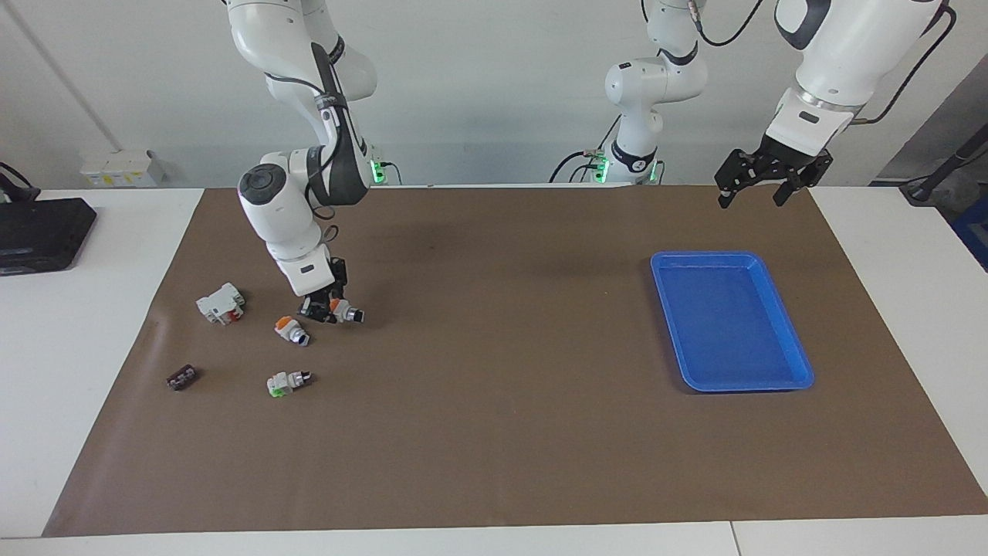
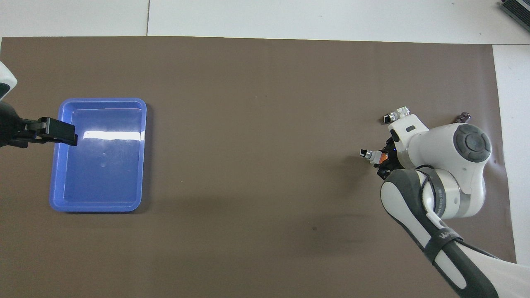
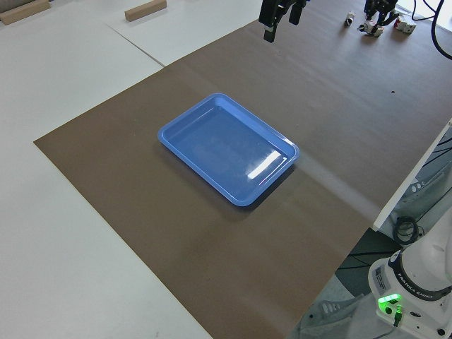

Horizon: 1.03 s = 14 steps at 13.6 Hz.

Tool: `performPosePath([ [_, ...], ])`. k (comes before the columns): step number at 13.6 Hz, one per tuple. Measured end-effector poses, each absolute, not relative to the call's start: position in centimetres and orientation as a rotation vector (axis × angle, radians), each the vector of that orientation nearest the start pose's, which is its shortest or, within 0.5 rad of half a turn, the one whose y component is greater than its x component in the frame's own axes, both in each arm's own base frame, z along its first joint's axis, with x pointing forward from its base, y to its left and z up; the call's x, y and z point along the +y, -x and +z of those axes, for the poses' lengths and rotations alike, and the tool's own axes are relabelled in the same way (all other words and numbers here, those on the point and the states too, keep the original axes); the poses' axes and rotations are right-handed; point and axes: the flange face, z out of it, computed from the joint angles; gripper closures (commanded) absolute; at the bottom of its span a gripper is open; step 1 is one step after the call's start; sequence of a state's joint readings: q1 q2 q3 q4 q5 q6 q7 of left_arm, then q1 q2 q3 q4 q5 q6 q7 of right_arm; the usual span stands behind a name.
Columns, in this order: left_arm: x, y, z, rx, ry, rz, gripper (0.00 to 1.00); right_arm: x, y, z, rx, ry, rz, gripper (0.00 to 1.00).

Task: Turn and place switch with both arms
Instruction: 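Lift the switch with the right gripper while the left gripper approaches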

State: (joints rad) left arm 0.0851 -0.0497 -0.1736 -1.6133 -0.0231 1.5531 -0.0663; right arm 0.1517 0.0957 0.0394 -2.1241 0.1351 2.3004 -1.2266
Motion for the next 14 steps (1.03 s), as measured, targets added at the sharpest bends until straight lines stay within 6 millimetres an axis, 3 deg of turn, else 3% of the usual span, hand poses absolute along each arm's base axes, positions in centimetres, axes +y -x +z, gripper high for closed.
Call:
performPosePath([
  [4,-5.3,-53.5,63.0,0.028,3.155,0.019,0.00,20.8,-54.2,41.6,-1.818,2.189,-0.438,1.00],
  [6,-5.2,-53.5,63.0,0.021,3.171,0.021,0.00,25.0,-53.1,44.9,-1.787,2.101,-0.558,1.00],
  [8,-5.4,-53.4,62.9,-0.027,3.299,0.046,0.00,27.3,-52.5,48.7,-1.750,2.054,-0.686,1.00],
  [10,-5.6,-53.4,62.7,-0.089,3.423,0.083,0.00,29.0,-52.3,51.2,-1.730,2.030,-0.787,1.00],
  [14,-8.6,-52.5,62.1,-0.234,3.658,0.205,0.12,34.4,-49.8,52.7,-1.695,2.017,-0.881,1.00],
])
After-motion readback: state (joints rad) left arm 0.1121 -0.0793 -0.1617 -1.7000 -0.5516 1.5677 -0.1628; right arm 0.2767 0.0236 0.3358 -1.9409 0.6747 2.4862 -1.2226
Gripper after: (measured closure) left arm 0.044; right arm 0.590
